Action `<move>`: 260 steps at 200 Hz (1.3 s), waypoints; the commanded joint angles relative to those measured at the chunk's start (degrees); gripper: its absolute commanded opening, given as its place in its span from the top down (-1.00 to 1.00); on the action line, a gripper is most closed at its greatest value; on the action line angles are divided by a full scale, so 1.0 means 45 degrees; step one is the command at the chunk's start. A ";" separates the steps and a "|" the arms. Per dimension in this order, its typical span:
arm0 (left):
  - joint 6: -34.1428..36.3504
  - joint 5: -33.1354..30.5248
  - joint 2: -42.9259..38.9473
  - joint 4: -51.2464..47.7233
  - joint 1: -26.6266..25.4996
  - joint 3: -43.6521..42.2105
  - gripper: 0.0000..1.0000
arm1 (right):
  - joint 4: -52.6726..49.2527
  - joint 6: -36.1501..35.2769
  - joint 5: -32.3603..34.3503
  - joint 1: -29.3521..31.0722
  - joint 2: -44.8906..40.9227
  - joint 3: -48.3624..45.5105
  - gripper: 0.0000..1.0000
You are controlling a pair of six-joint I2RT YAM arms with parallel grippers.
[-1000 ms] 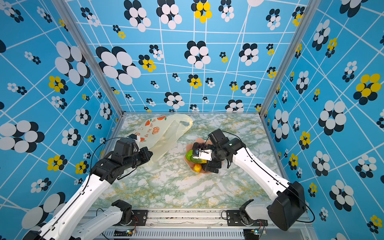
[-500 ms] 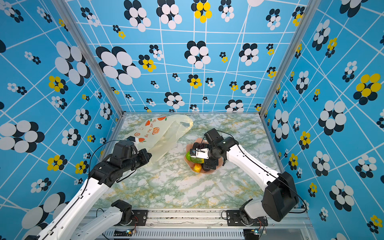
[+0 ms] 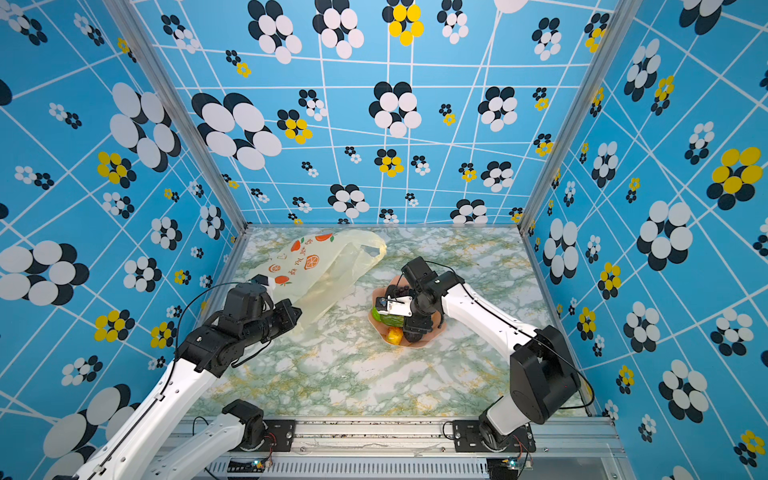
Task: Place the fruits into the plastic bag
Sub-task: 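Lower the right gripper onto the green-orange papaya in the bowl, then grasp the papaya with the right gripper and lift it from the bowl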
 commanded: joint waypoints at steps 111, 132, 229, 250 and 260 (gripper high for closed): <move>-0.0070 -0.0068 0.0034 0.0195 0.0325 -0.0128 1.00 | 0.0188 0.0511 -0.0326 0.0052 -0.0472 0.0272 0.31; -0.0057 -0.0036 0.0151 0.0293 0.0358 -0.0087 1.00 | 0.0469 0.0881 -0.0632 -0.0107 -0.0971 -0.0003 0.37; 0.0126 0.0264 0.0957 0.0842 0.0380 0.0361 1.00 | 0.4103 0.9495 -0.4412 -0.1327 -0.2984 -0.1241 0.57; 0.0164 0.0317 0.1045 0.0920 0.0378 0.0411 1.00 | 0.6125 1.4342 -0.5361 -0.1270 -0.2811 -0.1263 0.59; 0.0184 0.0341 0.1092 0.0939 0.0377 0.0458 1.00 | 0.6980 1.6371 -0.5606 -0.1205 -0.2636 -0.1241 0.60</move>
